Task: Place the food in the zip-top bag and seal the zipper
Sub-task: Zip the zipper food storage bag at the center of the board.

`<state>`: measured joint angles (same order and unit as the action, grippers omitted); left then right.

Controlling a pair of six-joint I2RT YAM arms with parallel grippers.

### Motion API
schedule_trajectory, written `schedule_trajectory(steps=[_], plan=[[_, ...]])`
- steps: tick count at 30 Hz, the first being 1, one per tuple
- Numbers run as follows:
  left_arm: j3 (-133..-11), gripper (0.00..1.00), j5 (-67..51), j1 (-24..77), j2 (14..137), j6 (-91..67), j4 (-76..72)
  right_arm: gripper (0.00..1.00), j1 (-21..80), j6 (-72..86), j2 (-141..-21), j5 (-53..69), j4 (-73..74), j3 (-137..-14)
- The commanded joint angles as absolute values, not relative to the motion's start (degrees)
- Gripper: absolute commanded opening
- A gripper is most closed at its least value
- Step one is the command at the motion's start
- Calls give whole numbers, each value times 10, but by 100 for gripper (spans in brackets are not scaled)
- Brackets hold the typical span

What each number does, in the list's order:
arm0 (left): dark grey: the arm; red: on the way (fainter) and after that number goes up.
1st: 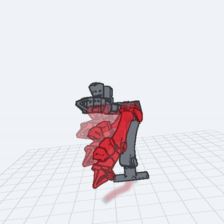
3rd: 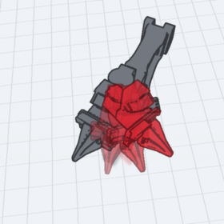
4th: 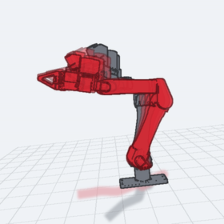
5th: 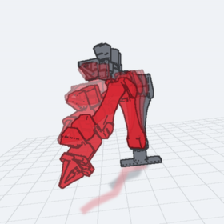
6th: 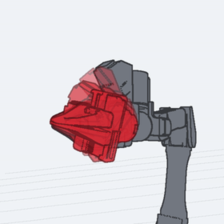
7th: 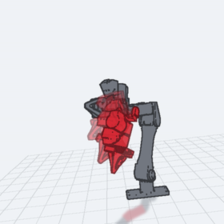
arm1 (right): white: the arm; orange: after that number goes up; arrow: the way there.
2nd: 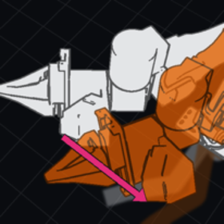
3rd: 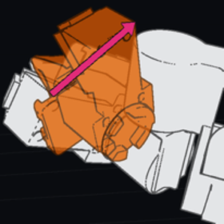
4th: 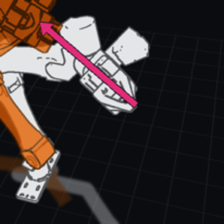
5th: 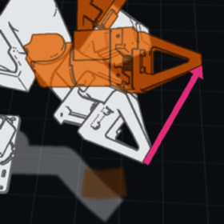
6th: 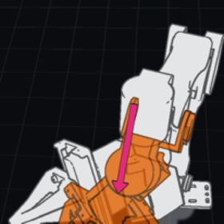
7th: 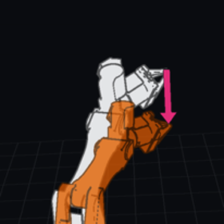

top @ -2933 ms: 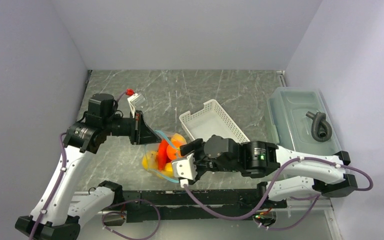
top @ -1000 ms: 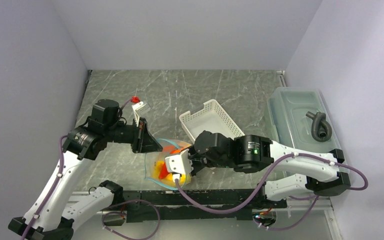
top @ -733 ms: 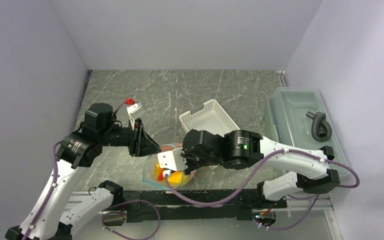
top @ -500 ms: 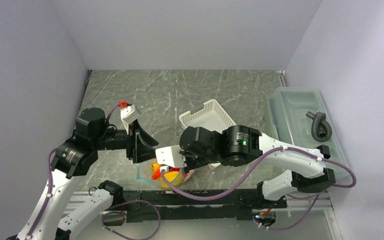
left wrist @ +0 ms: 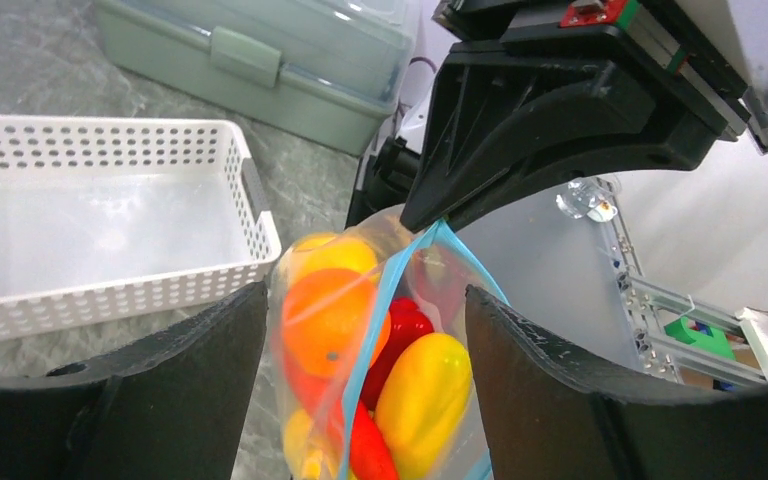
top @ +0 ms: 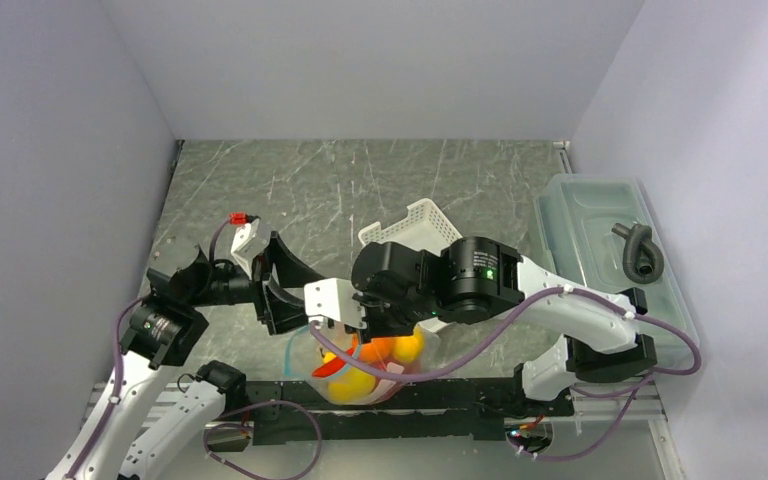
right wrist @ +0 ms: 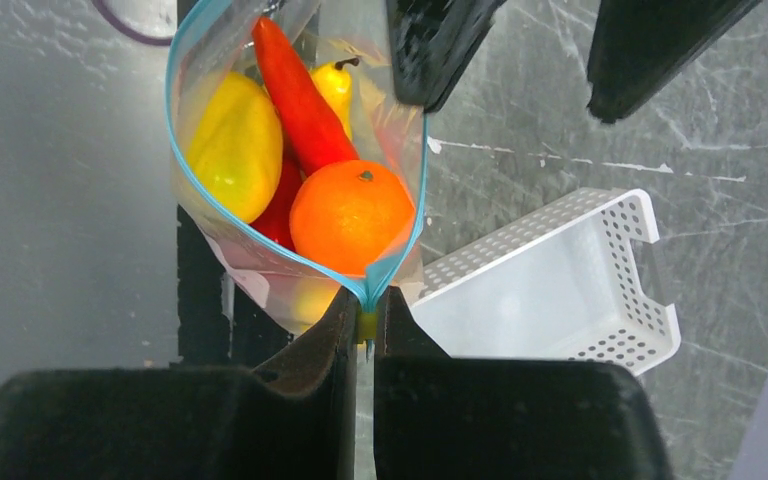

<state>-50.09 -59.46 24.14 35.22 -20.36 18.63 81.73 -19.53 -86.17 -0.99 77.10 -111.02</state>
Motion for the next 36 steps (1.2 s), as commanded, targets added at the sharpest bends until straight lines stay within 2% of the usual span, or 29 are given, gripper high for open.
schedule_trajectory(steps=[1, 11, 23, 36], plan=[[-477, 77, -638, 243, 341, -270, 28, 0, 816, -143, -886, -3, 783, -1181], [-428, 77, -665, 243, 341, -327, -82, 0, 814, -111, -923, -6, 778, -1239], [-416, 75, -680, 243, 326, -317, -67, 0, 796, -54, -945, -30, 727, -1272], [-418, 74, -679, 244, 326, -289, -37, 0, 730, -5, -969, -9, 723, -1317]])
